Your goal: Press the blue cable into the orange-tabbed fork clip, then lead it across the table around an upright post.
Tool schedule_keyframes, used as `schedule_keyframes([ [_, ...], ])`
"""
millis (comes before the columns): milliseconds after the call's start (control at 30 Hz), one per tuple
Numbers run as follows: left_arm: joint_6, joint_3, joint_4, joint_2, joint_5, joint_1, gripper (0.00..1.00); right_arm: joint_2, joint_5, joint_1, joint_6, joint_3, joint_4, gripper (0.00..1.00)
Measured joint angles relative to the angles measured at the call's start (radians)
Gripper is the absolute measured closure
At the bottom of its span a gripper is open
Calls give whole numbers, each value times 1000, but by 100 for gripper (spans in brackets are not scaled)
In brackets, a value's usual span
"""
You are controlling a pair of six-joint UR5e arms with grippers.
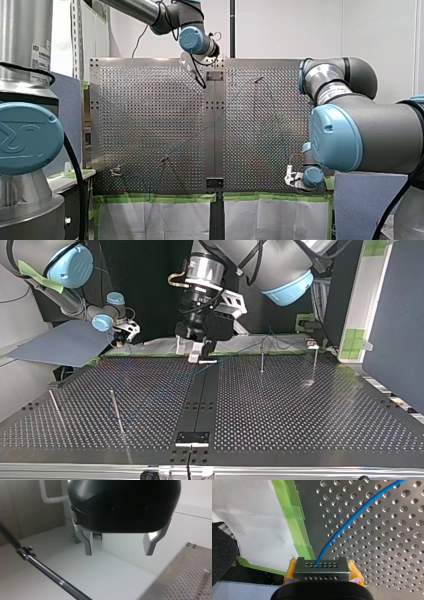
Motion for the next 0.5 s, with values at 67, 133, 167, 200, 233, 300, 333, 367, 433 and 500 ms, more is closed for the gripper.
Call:
schedule_keyframes([
  [67,-1,-16,17,-16,1,0,0,0,0,0,-1,0,0,100],
  [133,-2,-36,36,-35,1,-2,0,0,0,0,-1,0,0,100],
  [167,-3,-45,45,-44,1,-2,0,0,0,0,-1,0,0,100],
  [200,-4,-56,57,-56,1,-3,0,0,0,0,-1,0,0,100],
  [233,-5,-65,65,-64,1,-4,0,0,0,0,-1,-1,0,100],
  [300,-10,-83,84,-82,1,-3,0,0,0,0,-2,-2,0,100],
  [333,-11,-91,91,-90,1,-2,0,0,0,0,-2,-2,0,100],
  [367,-13,-99,99,-98,2,-1,0,0,0,0,-3,-2,0,100],
  [433,-14,-115,116,-115,2,1,0,0,0,0,-4,-2,0,100],
  [500,-14,-132,132,-131,2,3,0,0,0,1,-8,-2,0,100],
])
